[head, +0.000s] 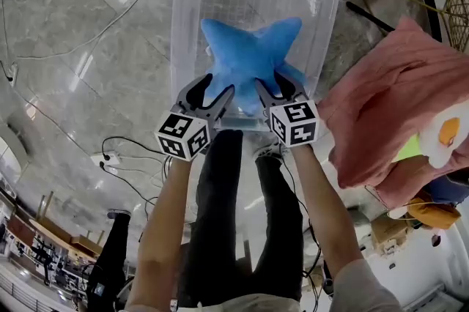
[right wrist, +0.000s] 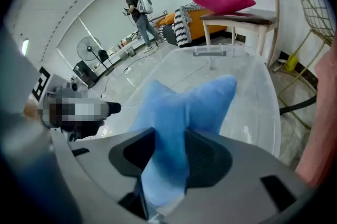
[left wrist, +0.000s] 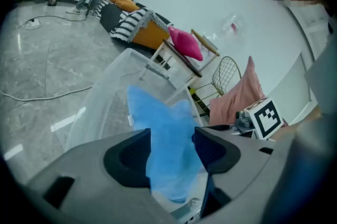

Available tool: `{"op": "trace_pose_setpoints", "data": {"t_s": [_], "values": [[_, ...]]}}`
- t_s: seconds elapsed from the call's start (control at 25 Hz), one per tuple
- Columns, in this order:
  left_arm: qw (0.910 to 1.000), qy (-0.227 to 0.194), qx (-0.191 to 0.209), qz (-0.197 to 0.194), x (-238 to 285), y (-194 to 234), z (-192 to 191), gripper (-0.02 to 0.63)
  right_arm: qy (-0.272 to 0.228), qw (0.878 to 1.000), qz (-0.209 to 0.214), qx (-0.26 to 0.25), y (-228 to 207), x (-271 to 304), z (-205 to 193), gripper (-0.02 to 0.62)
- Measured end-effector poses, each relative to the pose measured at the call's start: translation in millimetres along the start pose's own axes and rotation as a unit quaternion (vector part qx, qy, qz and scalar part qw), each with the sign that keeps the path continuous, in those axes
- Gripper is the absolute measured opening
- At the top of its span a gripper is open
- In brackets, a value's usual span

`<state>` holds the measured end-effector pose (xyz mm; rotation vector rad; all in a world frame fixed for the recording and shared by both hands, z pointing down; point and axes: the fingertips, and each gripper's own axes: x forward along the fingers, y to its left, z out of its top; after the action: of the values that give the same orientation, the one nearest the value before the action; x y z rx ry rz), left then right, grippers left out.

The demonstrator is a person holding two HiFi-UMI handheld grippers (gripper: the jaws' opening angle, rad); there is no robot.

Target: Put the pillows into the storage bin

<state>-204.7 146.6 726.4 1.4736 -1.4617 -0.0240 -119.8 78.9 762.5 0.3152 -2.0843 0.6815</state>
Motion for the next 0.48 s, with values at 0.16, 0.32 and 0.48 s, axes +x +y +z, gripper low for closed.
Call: {"op": "trace_pose_setpoints", "data": {"t_s": [0.16,0.32,0.48], "values": [[0.9999,0.005,-0.011,0.005,-26.5,-9.3,-1.7,0.256,0.014,1.0,-0.01,0.014,-7.5,31.3,-0.1,0.167],[0.9999,0.013,0.003,0.0,-57.9,-16.2,-10.2,0.256,0.043,0.999,-0.011,0.027,-9.4,72.4,-6.6,0.152],[0.9998,0.01,-0.015,0.009,-64.9,-2.5,-19.7,0.256,0.081,0.996,-0.021,0.04,-12.1,96.0,-21.5,-0.005]]}}
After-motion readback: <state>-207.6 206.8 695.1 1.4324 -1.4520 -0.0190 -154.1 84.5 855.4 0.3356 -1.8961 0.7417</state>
